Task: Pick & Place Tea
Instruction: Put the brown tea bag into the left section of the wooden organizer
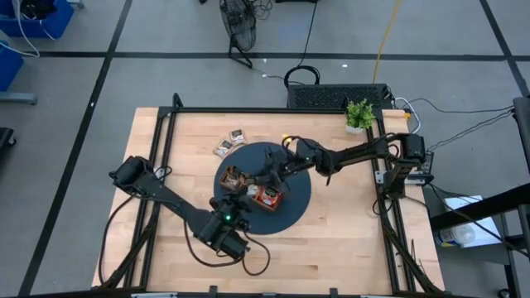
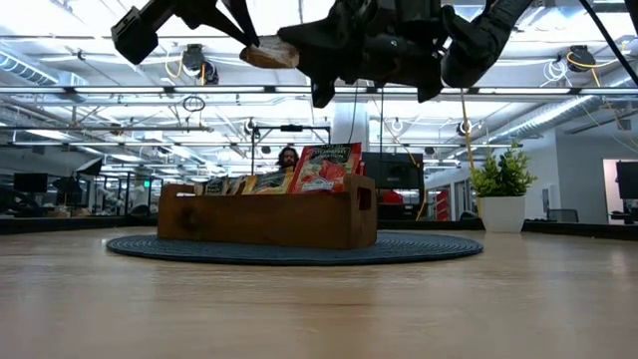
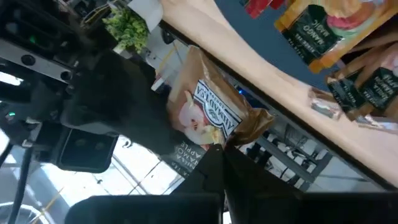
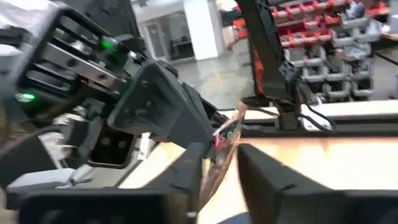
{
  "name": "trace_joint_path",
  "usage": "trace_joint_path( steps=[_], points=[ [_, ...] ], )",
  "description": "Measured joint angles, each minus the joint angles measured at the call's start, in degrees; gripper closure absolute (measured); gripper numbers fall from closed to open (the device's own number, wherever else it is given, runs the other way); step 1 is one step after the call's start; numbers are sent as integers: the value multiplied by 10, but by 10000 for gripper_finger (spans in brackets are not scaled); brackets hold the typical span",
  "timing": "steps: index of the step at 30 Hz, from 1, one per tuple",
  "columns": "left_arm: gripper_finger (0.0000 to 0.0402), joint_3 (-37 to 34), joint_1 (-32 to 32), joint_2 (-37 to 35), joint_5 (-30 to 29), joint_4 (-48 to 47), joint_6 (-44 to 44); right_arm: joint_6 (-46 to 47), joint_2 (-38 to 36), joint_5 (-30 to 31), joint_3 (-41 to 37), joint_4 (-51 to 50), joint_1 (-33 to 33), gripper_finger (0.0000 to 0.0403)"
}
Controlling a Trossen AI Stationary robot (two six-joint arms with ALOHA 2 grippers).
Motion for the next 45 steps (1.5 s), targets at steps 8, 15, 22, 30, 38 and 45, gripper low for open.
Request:
trace_joint_path(
  steps=[8,15,22,30,38,45],
  points=[
    [398,0,0,0,52,6,-271,-43,0,22,3,-26,1,401],
    [398,0,-14,-23,162,-85,-608,-93,0,129,3,-51,-5,403],
    [373,-64,-28,-116,129,-127,-796,-127,0,182,3,-50,-2,403],
    [396,-127,-58,-171,146,-65,-544,-118,0,178,3,-54,-7,403],
    [397,-132,-47,-125,125,-11,-303,61,0,55,3,-12,-43,387],
    [396,-127,-16,-97,85,38,-183,130,0,-39,3,10,-33,280]
  ],
)
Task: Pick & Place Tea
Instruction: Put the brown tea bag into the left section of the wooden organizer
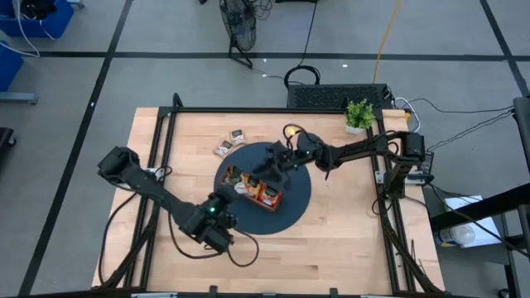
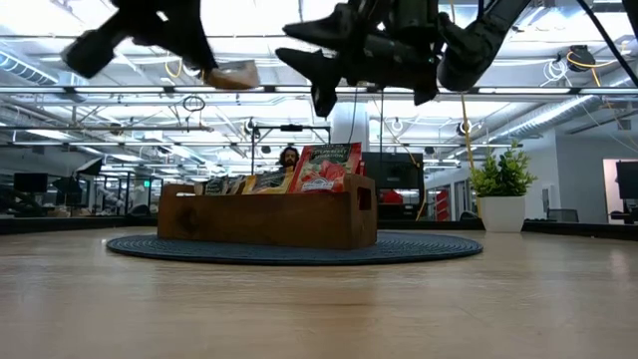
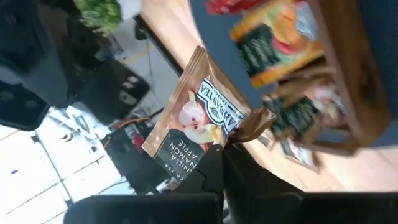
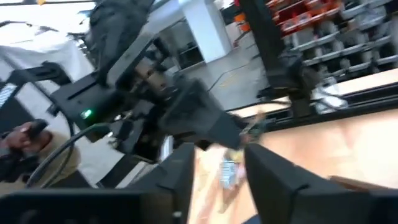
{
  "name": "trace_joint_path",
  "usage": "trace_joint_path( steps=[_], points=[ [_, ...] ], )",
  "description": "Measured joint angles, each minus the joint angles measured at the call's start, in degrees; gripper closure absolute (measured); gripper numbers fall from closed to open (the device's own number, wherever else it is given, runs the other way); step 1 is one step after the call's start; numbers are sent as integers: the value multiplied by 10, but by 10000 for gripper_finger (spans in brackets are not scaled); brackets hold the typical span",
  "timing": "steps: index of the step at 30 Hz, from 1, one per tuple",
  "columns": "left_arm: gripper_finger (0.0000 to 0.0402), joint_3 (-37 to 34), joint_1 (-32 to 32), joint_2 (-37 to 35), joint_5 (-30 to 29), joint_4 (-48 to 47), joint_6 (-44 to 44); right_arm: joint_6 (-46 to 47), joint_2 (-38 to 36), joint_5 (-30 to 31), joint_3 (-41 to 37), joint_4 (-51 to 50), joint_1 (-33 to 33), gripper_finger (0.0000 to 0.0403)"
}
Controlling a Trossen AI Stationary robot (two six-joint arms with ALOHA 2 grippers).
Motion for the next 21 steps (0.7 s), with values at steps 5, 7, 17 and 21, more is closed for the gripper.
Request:
trace_joint_path(
  steps=[5,7,17,21],
  points=[
    [398,0,12,-1,-22,66,75,-7,7,17,0,-15,16,206],
    [396,0,13,-3,-29,92,112,-5,13,16,0,-13,20,189],
    [399,0,28,-3,-28,195,231,-13,12,57,0,-17,25,193],
    [397,0,33,-3,-28,194,225,-19,13,59,0,-25,24,232]
  ],
)
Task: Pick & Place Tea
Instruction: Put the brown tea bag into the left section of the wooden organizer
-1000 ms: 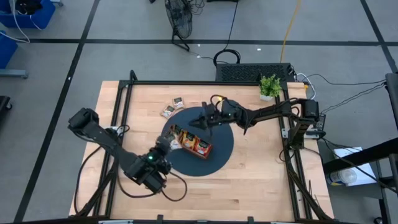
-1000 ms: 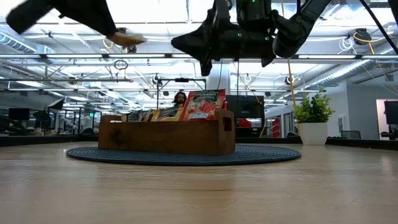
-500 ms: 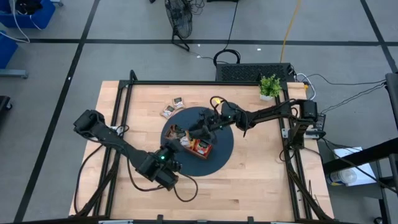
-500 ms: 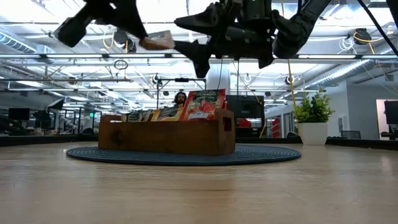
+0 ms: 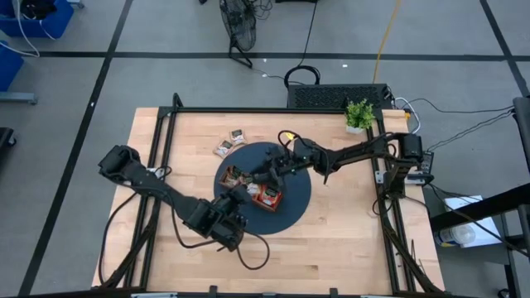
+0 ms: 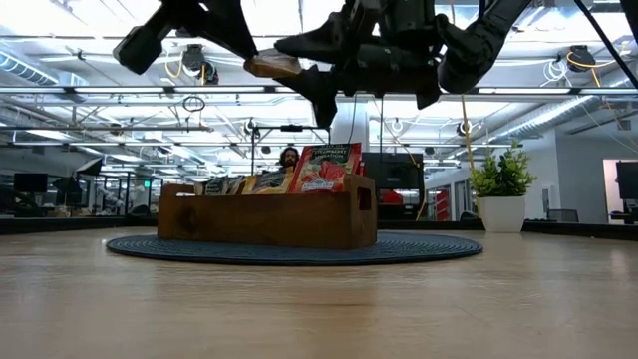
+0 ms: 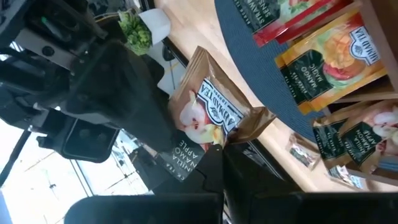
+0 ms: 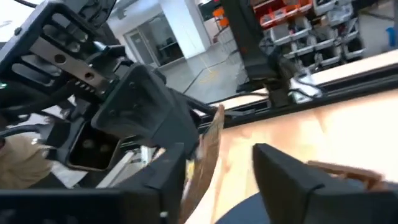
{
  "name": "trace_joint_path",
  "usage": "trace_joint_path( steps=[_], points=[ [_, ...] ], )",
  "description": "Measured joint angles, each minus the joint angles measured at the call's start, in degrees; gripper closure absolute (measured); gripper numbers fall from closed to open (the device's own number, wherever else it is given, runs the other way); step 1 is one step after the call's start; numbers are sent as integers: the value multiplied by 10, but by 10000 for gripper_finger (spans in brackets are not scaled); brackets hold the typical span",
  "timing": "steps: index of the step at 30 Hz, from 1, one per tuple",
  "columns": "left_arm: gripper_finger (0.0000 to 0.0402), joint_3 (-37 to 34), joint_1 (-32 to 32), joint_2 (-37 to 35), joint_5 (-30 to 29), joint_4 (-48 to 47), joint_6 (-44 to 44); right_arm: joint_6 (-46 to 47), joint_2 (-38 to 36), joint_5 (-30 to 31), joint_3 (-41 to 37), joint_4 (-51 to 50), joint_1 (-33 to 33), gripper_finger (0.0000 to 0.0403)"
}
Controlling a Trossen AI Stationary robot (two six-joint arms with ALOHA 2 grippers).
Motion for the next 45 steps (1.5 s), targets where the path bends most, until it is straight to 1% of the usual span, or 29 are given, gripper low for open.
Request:
trace_joint_path(
  steps=[2,5,6,10,13,15,16,19,23,26,28,30,31,32,33,34,36,38,39,41,43,45],
  points=[
    [399,0,0,0,0,0,-4,-13,0,1,0,0,-1,276],
    [396,0,0,0,0,0,-14,-44,0,-4,0,-2,2,371],
    [393,0,0,0,0,0,-14,-59,0,-4,0,-4,3,386],
    [395,0,0,0,1,0,-34,-88,0,-2,0,-7,9,401],
    [398,0,-1,0,0,9,-77,-102,0,1,0,-7,15,402],
    [394,0,-1,0,-25,41,-124,-108,0,1,0,-9,15,402],
    [386,0,-1,0,-38,59,-143,-111,0,4,0,-9,15,402],
    [339,0,0,0,-47,119,-181,-125,0,38,0,-22,15,402],
    [246,0,-2,0,-47,188,-209,-143,0,82,0,-42,13,403],
    [175,0,-5,0,-51,203,-235,-145,0,90,0,-44,9,403],
    [138,0,-11,-7,-90,194,-274,-145,-4,91,0,-44,8,403],
    [114,0,-14,-29,-136,159,-351,-153,-11,91,0,-37,8,403],
    [107,0,-13,-46,-140,121,-400,-163,-15,98,0,-33,11,403],
    [102,0,-11,-66,-138,80,-461,-177,-19,118,0,-30,15,403],
    [99,0,-5,-87,-124,39,-530,-195,-24,141,0,-33,20,403],
    [98,0,2,-106,-99,-2,-603,-216,-26,166,0,-34,25,403],
    [98,0,22,-144,-34,-69,-737,-263,-27,199,0,-30,36,403],
    [103,-1,43,-174,29,-97,-822,-299,-27,227,0,-22,49,403],
    [106,-6,51,-186,52,-91,-836,-313,-27,240,0,-18,54,403],
    [113,-23,65,-200,93,-56,-828,-336,-27,267,0,-10,64,403],
    [121,-48,78,-205,132,15,-787,-353,-26,286,0,-5,72,403],
    [127,-77,89,-205,172,93,-737,-367,-26,288,0,7,77,403]
  ],
)
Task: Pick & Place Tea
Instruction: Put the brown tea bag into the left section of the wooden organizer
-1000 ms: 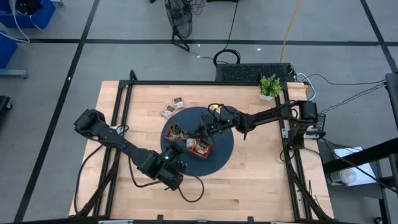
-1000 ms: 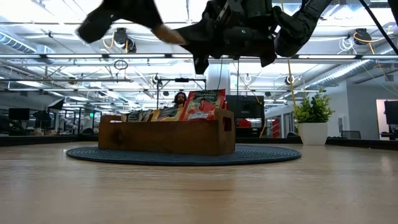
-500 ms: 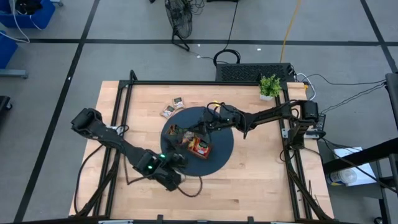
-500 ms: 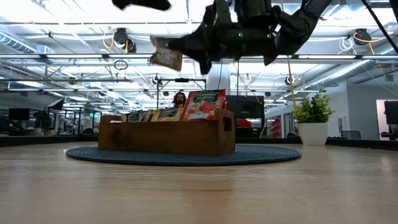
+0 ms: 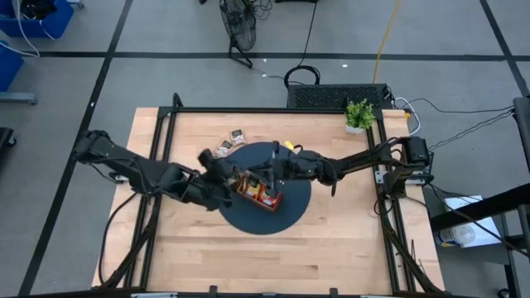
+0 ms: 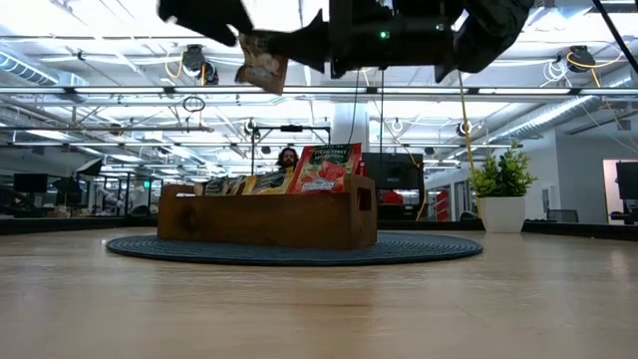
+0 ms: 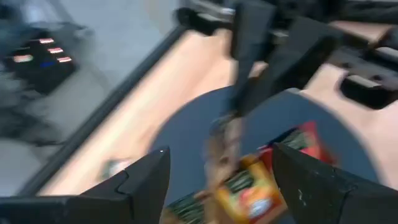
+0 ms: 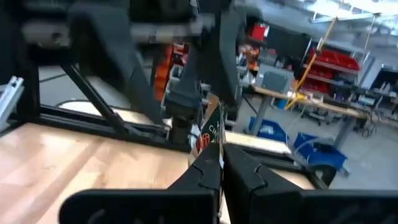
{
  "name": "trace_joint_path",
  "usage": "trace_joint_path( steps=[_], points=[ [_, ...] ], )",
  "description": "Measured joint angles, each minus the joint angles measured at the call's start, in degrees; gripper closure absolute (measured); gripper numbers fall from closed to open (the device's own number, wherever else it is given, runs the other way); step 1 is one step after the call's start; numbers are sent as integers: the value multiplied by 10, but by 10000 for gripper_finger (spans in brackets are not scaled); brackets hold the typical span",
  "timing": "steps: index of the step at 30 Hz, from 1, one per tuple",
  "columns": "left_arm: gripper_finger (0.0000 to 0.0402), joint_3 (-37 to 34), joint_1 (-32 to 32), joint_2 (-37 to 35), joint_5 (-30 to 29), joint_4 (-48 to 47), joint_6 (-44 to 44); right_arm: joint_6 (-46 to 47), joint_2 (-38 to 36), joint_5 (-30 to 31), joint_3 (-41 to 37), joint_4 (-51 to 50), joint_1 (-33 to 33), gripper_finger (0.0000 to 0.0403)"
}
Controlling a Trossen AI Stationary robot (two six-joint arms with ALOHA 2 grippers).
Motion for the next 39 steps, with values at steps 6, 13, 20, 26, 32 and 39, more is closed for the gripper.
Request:
trace_joint_path(
  steps=[6,13,20,26,32,39],
  points=[
    [149,-36,14,0,68,124,98,1,0,-1,0,-11,2,403],
    [171,-39,15,-5,69,128,126,-2,0,-2,0,-6,15,403],
    [207,-39,14,-11,75,121,123,-4,0,-2,0,-3,19,403],
    [300,-39,15,-11,98,121,128,-1,0,-2,0,-3,19,403],
    [392,-39,18,-12,100,105,144,1,0,-4,0,-9,26,403],
    [399,-38,20,-21,76,8,181,55,0,4,0,-26,31,403]
  ],
)
